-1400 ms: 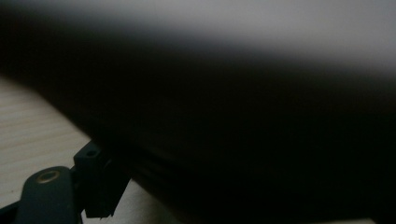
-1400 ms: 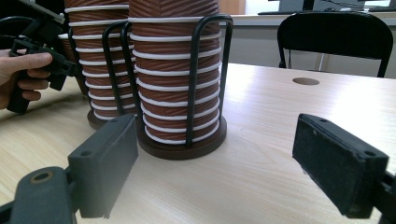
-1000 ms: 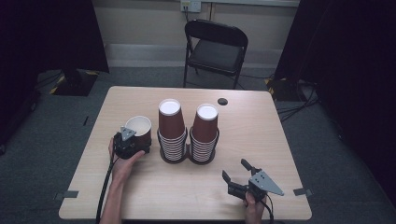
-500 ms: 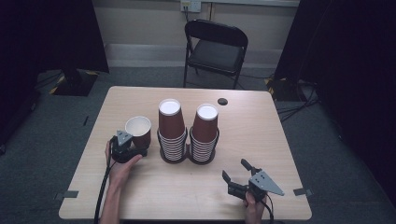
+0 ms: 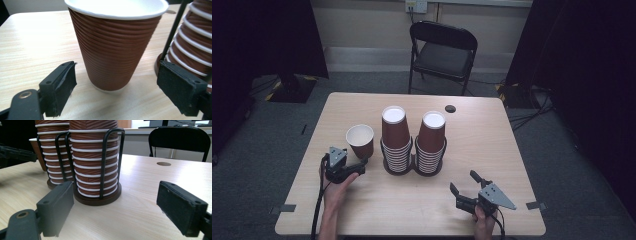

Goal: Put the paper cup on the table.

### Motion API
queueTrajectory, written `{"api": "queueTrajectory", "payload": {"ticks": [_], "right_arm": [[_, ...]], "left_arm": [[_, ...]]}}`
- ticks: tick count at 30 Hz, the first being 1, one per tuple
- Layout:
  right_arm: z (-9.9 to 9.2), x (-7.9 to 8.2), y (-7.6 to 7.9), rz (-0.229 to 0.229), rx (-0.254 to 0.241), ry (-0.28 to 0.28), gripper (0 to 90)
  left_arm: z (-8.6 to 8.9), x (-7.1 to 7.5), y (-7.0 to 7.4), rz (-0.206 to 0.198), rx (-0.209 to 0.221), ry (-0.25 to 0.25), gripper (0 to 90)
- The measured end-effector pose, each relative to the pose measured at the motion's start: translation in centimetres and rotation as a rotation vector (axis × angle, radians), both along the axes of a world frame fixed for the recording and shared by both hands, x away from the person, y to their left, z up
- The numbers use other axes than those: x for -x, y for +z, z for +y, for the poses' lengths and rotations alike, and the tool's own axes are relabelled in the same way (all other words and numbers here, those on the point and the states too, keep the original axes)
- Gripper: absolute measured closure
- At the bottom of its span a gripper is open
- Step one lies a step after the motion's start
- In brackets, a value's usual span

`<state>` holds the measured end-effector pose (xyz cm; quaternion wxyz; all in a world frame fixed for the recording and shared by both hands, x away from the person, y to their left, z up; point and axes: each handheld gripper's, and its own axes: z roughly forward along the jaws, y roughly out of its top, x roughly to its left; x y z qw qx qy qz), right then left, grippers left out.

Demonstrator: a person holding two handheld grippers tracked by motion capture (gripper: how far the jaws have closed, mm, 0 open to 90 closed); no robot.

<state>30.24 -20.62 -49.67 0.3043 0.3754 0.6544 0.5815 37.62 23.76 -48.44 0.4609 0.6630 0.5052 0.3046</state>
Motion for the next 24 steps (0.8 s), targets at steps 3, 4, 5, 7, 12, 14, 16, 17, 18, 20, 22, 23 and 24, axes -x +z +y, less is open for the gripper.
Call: {"api": "queueTrajectory", "payload": {"ticks": [3, 4, 5, 7, 12, 14, 16, 17, 18, 20, 22, 23, 24], "right_arm": [[0.0, 0.0, 0.0, 0.000, 0.001, -0.001, 13.5], [0.0, 0.0, 0.0, -0.003, 0.000, -0.003, 13.4], [0.0, 0.0, 0.0, -0.002, 0.000, -0.004, 13.5], [0.0, 0.0, 0.0, -0.002, 0.000, -0.004, 13.5], [0.0, 0.0, 0.0, -0.001, -0.001, -0.002, 13.5], [0.0, 0.0, 0.0, 0.001, 0.000, 0.000, 13.5], [0.0, 0.0, 0.0, -0.001, -0.001, -0.001, 13.5], [0.0, 0.0, 0.0, -0.001, -0.001, -0.001, 13.5], [0.0, 0.0, 0.0, -0.001, -0.001, -0.001, 13.5], [0.0, 0.0, 0.0, -0.001, -0.001, -0.002, 13.5], [0.0, 0.0, 0.0, 0.000, -0.002, -0.002, 13.5], [0.0, 0.0, 0.0, 0.001, -0.002, -0.001, 13.5], [0.0, 0.0, 0.0, 0.001, -0.002, -0.001, 13.5]], "left_arm": [[0.1, 0.4, 0.1, 0.000, -0.005, -0.003, 15.5], [0.1, 0.9, 0.2, -0.014, 0.010, -0.018, 15.5], [0.0, 1.1, 0.2, -0.022, 0.016, -0.026, 15.5], [0.0, 1.4, 0.2, -0.033, 0.021, -0.029, 15.5], [-0.7, 3.6, 0.9, -0.110, 0.034, -0.049, 15.4], [-1.0, 4.2, 1.1, -0.124, 0.034, -0.064, 15.4], [-1.3, 4.9, 1.3, -0.128, 0.049, -0.084, 15.5], [-1.3, 4.9, 1.3, -0.128, 0.049, -0.084, 15.5], [-1.6, 5.2, 1.4, -0.115, 0.065, -0.090, 15.6], [-1.8, 5.8, 1.5, -0.109, 0.079, -0.095, 15.8], [-2.1, 6.4, 1.3, -0.109, 0.094, -0.110, 15.8], [-2.4, 6.7, 1.2, -0.109, 0.089, -0.121, 15.8], [-2.7, 7.0, 1.0, -0.113, 0.083, -0.124, 15.8]]}}
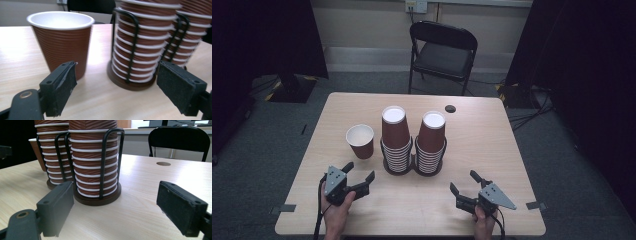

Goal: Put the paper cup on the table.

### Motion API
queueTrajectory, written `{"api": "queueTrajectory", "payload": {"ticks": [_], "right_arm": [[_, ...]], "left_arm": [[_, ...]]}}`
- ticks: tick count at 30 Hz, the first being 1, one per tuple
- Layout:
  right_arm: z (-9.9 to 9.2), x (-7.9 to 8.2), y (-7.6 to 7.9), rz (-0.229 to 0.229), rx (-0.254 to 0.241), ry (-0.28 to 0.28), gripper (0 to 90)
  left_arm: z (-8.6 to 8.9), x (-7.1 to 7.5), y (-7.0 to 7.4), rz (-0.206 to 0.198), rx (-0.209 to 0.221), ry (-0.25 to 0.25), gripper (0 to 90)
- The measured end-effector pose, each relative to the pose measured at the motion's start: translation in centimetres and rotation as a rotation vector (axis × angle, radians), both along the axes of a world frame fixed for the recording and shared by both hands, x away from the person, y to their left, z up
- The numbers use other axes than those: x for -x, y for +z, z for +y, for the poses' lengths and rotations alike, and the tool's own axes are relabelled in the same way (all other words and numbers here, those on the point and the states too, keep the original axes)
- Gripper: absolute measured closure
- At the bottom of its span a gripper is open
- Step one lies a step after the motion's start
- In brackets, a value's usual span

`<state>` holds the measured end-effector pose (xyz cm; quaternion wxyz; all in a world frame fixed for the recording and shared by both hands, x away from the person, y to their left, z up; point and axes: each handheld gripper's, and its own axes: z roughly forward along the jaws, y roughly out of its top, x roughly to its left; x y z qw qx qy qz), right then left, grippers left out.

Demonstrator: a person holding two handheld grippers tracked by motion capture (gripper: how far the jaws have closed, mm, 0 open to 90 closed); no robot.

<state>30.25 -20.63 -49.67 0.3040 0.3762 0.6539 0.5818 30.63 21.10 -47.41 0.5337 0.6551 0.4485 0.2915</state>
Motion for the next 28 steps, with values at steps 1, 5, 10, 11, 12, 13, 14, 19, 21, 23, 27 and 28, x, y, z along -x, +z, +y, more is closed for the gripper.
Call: {"api": "queueTrajectory", "payload": {"ticks": [1, 5, 10, 11, 12, 13, 14, 19, 21, 23, 27, 28], "right_arm": [[0.0, 0.0, 0.0, 0.000, 0.000, 0.000, 13.5], [0.0, 0.0, 0.0, 0.000, 0.000, -0.001, 13.5], [0.0, 0.0, 0.0, -0.001, 0.000, -0.003, 13.5], [0.0, 0.0, 0.0, -0.001, 0.001, -0.002, 13.5], [0.0, 0.0, 0.0, 0.000, 0.002, -0.003, 13.5], [0.0, 0.0, 0.0, -0.001, 0.003, -0.004, 13.5], [0.0, 0.0, 0.0, -0.001, 0.003, -0.004, 13.5], [0.0, 0.0, 0.0, 0.000, 0.000, -0.007, 13.5], [0.1, 0.0, 0.0, 0.006, 0.007, -0.015, 13.7], [0.2, -0.1, 0.1, 0.013, 0.020, -0.023, 13.7], [0.4, -0.3, 0.1, 0.038, 0.031, -0.057, 14.4], [0.5, -0.4, 0.1, 0.053, 0.040, -0.069, 14.8]], "left_arm": [[0.0, 0.0, 0.0, 0.000, 0.000, 0.000, 15.8], [-1.2, 1.0, -0.5, -0.022, 0.004, -0.061, 15.6], [-2.2, 2.0, -0.9, -0.047, 0.011, -0.100, 15.4], [-2.4, 2.0, -1.0, -0.049, 0.012, -0.104, 15.4], [-2.7, 2.0, -1.1, -0.043, 0.015, -0.103, 15.4], [-2.7, 2.0, -1.1, -0.043, 0.015, -0.103, 15.5], [-3.2, 2.0, -1.3, -0.038, 0.032, -0.114, 15.4], [-4.1, 1.8, -2.1, -0.015, 0.004, -0.106, 15.5], [-4.3, 1.9, -2.2, -0.016, 0.009, -0.098, 15.4], [-4.4, 1.9, -2.2, -0.027, -0.012, -0.092, 15.4], [-4.6, 2.1, -2.2, -0.047, -0.020, -0.073, 15.5], [-4.6, 2.2, -2.2, -0.060, -0.025, -0.065, 15.5]]}}
